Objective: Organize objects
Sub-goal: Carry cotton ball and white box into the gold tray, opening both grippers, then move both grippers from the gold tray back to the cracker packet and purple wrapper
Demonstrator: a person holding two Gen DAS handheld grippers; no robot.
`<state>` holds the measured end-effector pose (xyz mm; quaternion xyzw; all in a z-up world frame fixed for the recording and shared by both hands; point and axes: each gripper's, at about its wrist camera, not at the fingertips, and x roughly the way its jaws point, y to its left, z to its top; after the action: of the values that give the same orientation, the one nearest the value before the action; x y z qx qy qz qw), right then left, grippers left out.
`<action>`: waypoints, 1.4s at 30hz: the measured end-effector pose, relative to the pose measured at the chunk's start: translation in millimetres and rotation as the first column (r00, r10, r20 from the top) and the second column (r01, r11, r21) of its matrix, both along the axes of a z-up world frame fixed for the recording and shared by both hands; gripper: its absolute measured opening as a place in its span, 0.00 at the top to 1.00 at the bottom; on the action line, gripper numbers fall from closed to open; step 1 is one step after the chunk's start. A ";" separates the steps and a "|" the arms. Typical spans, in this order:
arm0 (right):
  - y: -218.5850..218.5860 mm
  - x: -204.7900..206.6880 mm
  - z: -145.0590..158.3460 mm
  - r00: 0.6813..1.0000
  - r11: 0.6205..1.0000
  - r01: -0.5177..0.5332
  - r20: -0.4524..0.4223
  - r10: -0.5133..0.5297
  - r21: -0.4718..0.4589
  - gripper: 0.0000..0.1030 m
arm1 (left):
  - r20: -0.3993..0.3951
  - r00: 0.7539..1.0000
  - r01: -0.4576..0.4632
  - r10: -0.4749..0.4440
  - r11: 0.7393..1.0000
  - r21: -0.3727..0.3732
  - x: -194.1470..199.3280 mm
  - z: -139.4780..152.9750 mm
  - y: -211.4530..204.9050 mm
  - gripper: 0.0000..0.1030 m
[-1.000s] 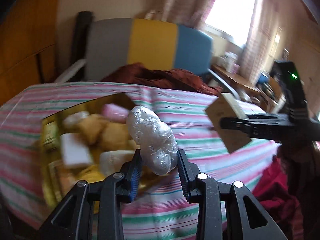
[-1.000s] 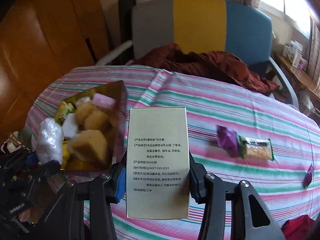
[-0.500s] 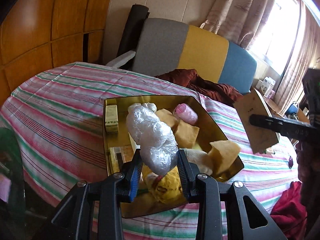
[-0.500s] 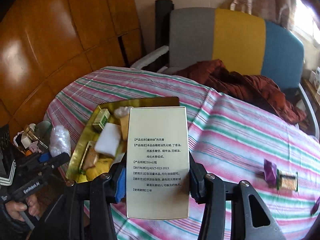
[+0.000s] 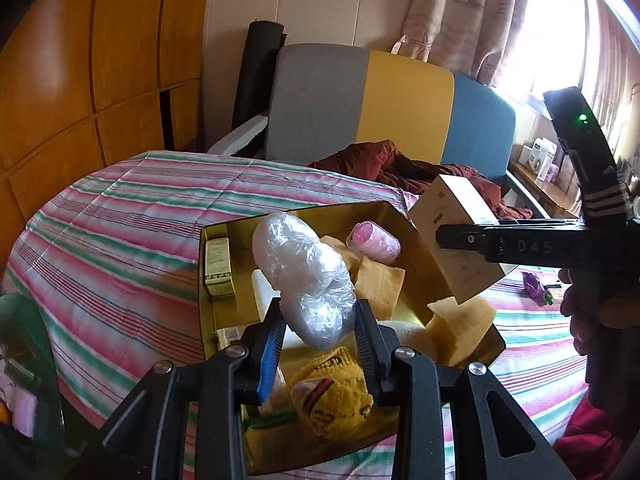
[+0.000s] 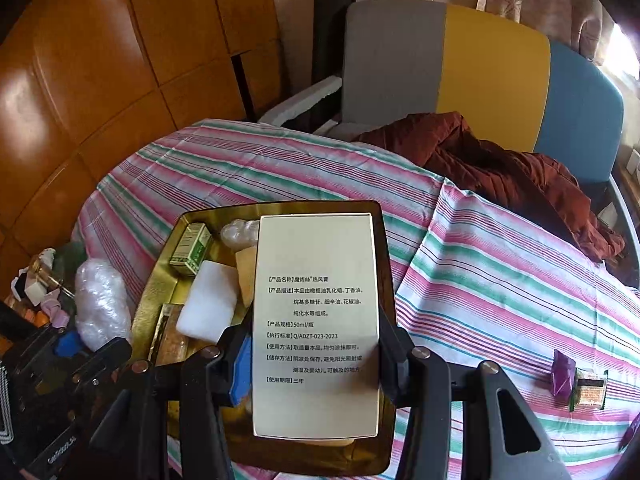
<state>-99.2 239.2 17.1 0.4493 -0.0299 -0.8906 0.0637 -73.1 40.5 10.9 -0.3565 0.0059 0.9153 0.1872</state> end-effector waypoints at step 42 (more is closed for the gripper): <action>22.2 16.4 -28.0 0.990 0.991 0.133 0.054 -0.132 -0.010 0.45 | 0.065 0.997 -0.049 0.049 0.999 -0.005 -6.2 -23.7 8.4 0.31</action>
<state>-82.8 261.4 -10.9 0.4692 -0.0676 -0.8805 0.0067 -79.3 48.9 -12.8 -0.3864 -0.0074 0.9076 0.1640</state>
